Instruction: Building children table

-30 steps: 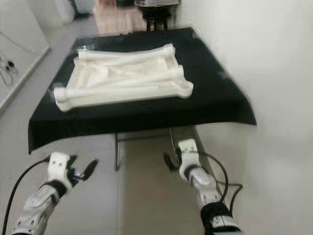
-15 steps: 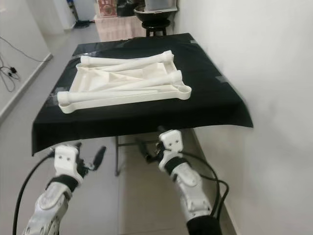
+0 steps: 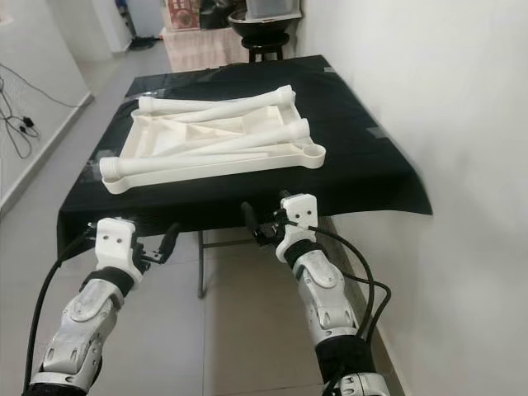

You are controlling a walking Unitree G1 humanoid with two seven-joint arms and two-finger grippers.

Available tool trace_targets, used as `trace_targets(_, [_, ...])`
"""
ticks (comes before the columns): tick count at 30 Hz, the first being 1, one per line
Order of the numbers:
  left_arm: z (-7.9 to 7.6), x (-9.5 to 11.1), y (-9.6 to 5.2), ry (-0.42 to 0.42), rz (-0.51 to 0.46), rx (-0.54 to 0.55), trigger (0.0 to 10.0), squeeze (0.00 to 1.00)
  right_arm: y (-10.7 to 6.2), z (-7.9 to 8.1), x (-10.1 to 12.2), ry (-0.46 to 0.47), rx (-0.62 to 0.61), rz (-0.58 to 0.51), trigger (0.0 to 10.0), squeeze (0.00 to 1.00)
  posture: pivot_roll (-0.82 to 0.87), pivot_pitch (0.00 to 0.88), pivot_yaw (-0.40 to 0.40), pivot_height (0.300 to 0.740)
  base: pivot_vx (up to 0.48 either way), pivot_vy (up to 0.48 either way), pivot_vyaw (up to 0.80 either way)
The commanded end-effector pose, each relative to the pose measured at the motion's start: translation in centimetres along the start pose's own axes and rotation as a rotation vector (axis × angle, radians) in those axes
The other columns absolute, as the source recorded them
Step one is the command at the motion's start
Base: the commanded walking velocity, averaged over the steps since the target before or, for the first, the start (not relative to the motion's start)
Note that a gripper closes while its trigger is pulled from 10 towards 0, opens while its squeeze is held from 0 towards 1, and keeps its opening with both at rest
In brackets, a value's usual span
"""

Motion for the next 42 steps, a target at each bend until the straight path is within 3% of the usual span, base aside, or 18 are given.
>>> trace_targets(1, [0.2, -0.5, -0.3, -0.002, 0.026, -0.002, 10.0, 0.00, 0.0, 0.3, -0.3, 0.012, 0.005, 0.016, 10.0, 0.00, -0.12, 0.000, 0.094, 0.740, 0.000, 0.000, 0.00])
trace_targets(14, [-1.2, 0.4, -0.2, -0.034, -0.006, -0.060, 10.0, 0.00, 0.6, -0.3, 0.4, 0.002, -0.001, 0.017, 10.0, 0.00, -0.12, 0.000, 0.077, 0.740, 0.207, 0.000, 0.00])
trace_targets(18, [-1.5, 0.7, 0.0, -0.027, -0.013, -0.078, 10.0, 0.00, 0.7, -1.3, 0.5, 0.080, -0.048, 0.019, 10.0, 0.00, -0.12, 0.000, 0.076, 0.740, 0.311, 0.000, 0.20])
trace_targets(23, [-1.6, 1.2, 0.2, -0.019, -0.027, -0.090, 10.0, 0.00, 0.8, -1.1, 1.2, 0.118, -0.032, -0.013, 10.0, 0.00, -0.12, 0.000, 0.071, 0.740, 0.314, 0.000, 0.71])
trace_targets(24, [-1.9, 2.0, 0.3, -0.019, -0.048, -0.106, 10.0, 0.00, 1.4, -0.8, 2.8, 0.095, -0.014, -0.059, 10.0, 0.00, -0.11, 0.000, 0.068, 0.740, 0.315, 0.000, 0.00])
trace_targets(30, [-2.3, 3.0, 0.4, -0.019, -0.074, -0.128, 10.0, 0.00, 2.3, -0.2, 5.5, 0.052, 0.057, -0.111, 10.0, 0.00, -0.11, 0.000, 0.068, 0.740, 0.311, 0.000, 0.00])
trace_targets(36, [-2.6, 3.5, 0.4, -0.020, -0.087, -0.139, 10.0, 0.00, 3.1, 0.6, 8.7, -0.071, 0.168, -0.141, 10.0, 0.00, -0.10, 0.000, 0.055, 0.740, 0.304, 0.000, 0.00])
trace_targets(42, [-2.6, 3.7, 0.4, -0.022, -0.089, -0.137, 10.0, 0.00, 3.6, 0.7, 10.4, -0.127, 0.198, -0.159, 10.0, 0.00, -0.10, 0.000, 0.051, 0.740, 0.298, 0.000, 0.00])
Point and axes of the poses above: a point about 5 cm out from each wrist's last joint towards the gripper, its own y axis pointing out of the wrist towards the gripper, its own x axis along the axis of the wrist's last joint, z = x × y, the point moved 5 cm from there along y, pointing out of the wrist towards the gripper, and after that the axes turned 8 degrees about y, right-handed, at the moved point
